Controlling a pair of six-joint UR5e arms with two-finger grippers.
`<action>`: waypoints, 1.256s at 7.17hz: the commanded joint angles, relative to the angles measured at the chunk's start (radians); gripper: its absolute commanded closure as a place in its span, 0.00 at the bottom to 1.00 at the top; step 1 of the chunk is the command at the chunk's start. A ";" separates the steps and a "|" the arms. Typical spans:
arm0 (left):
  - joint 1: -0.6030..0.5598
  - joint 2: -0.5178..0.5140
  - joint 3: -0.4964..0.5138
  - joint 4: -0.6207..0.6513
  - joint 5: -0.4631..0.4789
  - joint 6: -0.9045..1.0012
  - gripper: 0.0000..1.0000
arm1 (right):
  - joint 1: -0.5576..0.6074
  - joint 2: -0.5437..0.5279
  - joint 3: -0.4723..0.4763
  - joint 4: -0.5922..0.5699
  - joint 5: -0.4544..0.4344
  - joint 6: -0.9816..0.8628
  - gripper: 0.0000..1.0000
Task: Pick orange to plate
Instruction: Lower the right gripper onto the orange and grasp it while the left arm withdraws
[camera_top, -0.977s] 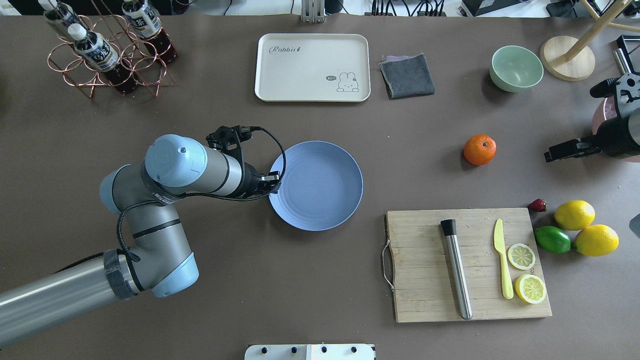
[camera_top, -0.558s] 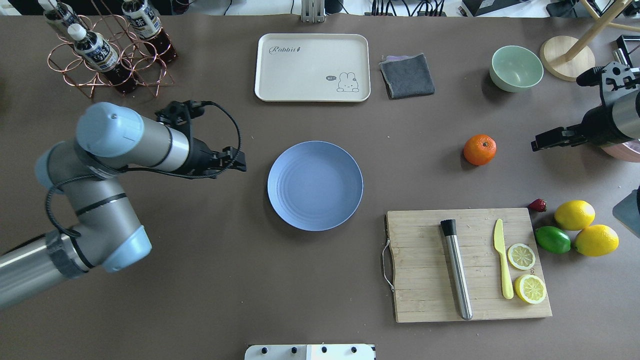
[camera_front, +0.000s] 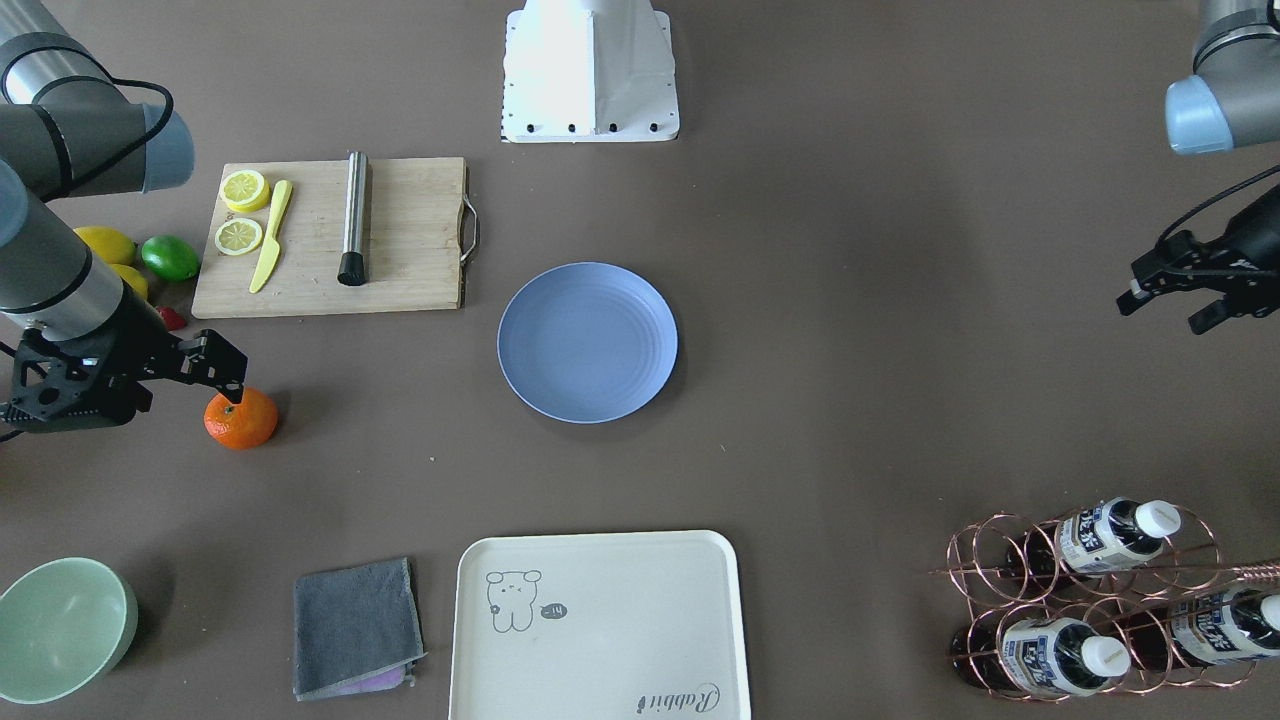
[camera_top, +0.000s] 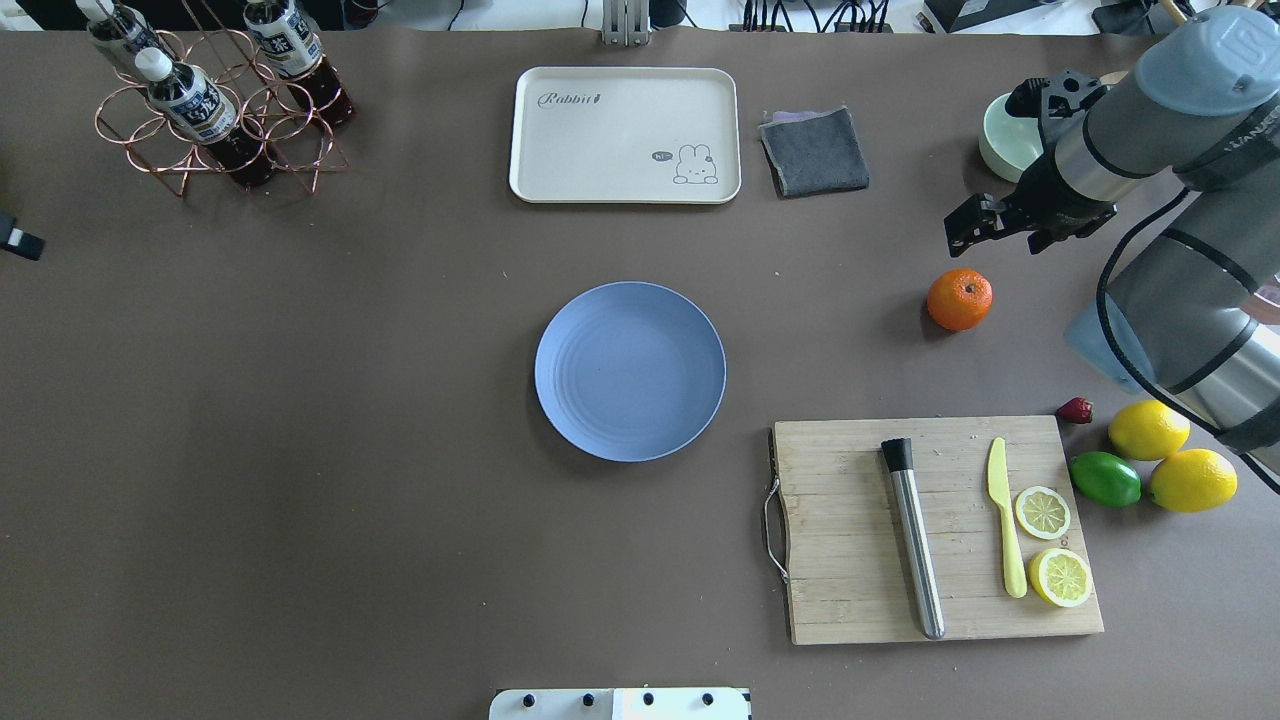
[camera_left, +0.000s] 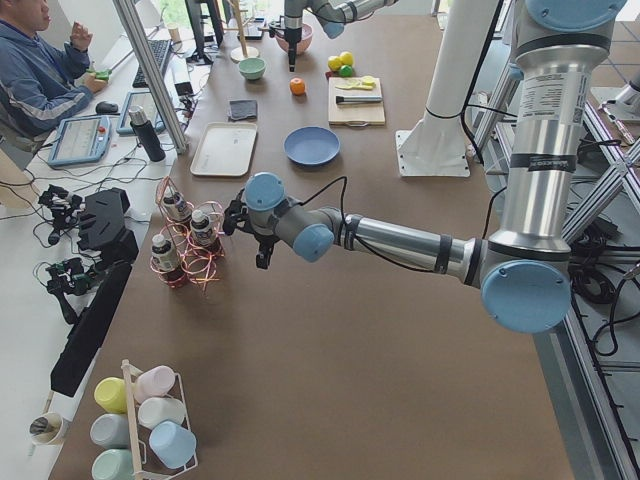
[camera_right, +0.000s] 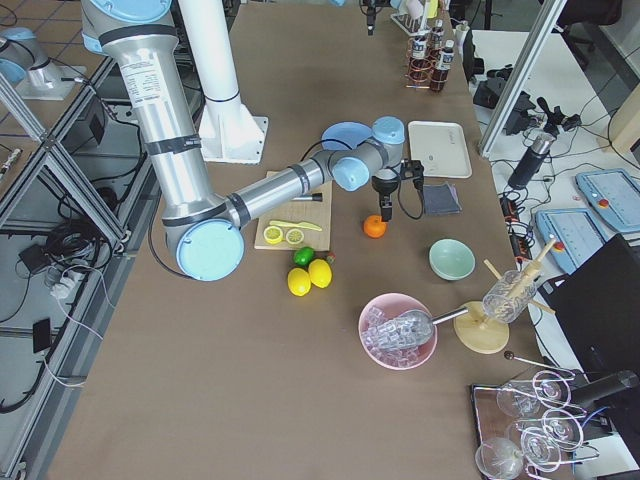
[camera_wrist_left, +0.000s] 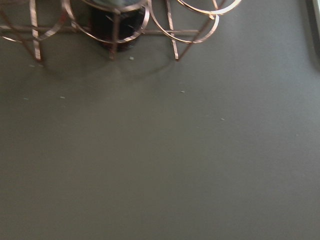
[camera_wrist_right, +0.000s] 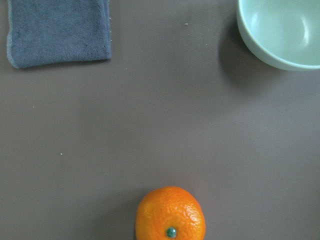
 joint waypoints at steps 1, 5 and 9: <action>-0.121 0.099 0.066 0.054 0.003 0.191 0.02 | -0.022 0.028 -0.060 0.002 -0.006 -0.002 0.00; -0.164 0.116 0.066 0.015 0.020 0.201 0.02 | -0.064 0.013 -0.148 0.085 -0.047 0.004 0.00; -0.164 0.118 0.065 0.014 0.020 0.201 0.02 | -0.123 0.013 -0.159 0.088 -0.087 0.044 0.00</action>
